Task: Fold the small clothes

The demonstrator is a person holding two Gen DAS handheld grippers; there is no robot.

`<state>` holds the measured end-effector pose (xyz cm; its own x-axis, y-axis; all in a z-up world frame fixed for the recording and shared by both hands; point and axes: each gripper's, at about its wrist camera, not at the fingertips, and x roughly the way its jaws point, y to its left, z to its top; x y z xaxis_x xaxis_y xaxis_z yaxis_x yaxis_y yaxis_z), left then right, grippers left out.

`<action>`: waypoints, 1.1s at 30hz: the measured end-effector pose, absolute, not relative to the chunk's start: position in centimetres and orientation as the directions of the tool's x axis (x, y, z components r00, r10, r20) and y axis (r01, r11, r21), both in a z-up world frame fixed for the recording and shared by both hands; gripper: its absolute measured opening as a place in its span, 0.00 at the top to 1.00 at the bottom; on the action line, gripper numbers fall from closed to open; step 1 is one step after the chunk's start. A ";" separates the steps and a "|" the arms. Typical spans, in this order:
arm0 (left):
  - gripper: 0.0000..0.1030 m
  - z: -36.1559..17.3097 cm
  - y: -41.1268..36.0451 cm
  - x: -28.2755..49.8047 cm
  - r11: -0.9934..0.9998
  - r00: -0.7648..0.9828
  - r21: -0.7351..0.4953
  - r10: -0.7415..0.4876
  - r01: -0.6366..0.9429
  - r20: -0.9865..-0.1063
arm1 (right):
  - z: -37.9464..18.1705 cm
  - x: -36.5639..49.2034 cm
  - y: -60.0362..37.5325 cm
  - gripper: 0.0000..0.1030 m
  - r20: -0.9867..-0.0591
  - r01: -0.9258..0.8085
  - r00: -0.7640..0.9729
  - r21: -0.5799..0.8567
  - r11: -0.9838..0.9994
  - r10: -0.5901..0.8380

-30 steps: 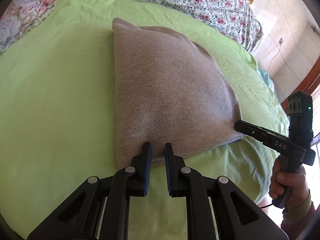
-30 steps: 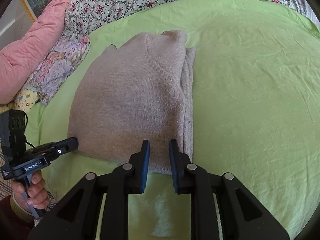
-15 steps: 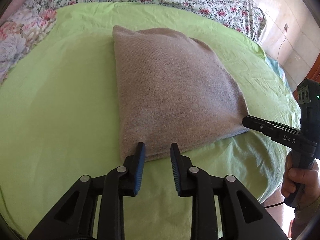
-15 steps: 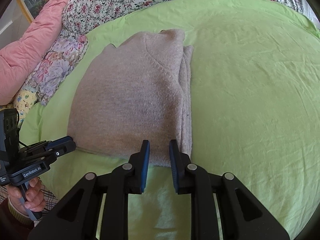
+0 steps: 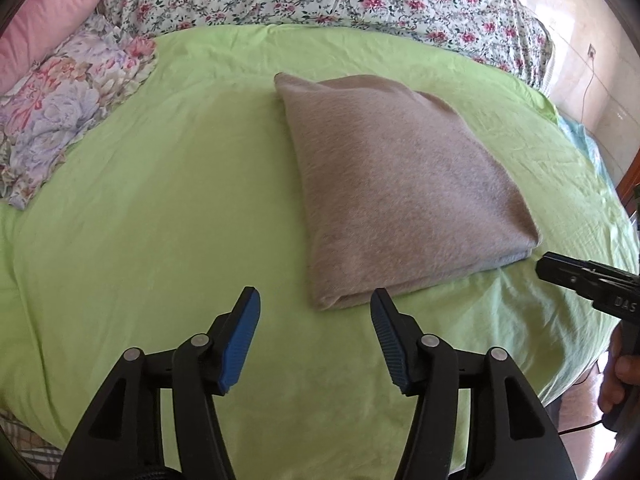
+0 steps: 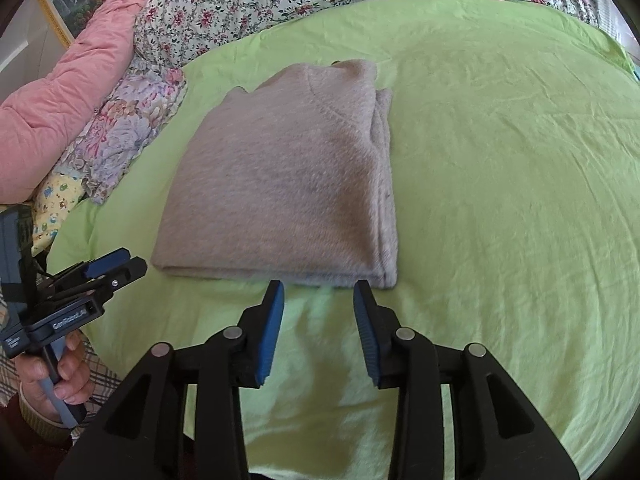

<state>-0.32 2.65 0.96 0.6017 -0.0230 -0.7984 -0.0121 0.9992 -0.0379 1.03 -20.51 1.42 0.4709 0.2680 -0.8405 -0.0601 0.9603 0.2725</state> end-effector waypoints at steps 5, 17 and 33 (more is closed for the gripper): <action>0.39 0.5 3.1 -0.9 0.999 0.593 -0.030 -0.015 -0.016 -0.805 | 1.4 0.0 -20.0 0.57 -0.839 -0.066 0.466 0.284 0.957 0.281; 0.23 0.8 4.1 -4.5 0.999 0.644 -0.040 -0.022 -0.013 -0.765 | 2.0 -2.6 -18.2 0.33 -0.816 -0.099 0.501 0.275 0.956 0.287; 0.19 1.0 4.6 -6.2 1.000 0.652 0.025 0.023 -0.007 -0.758 | 4.1 -4.9 -17.7 0.16 -0.758 -0.173 0.598 0.196 0.965 0.261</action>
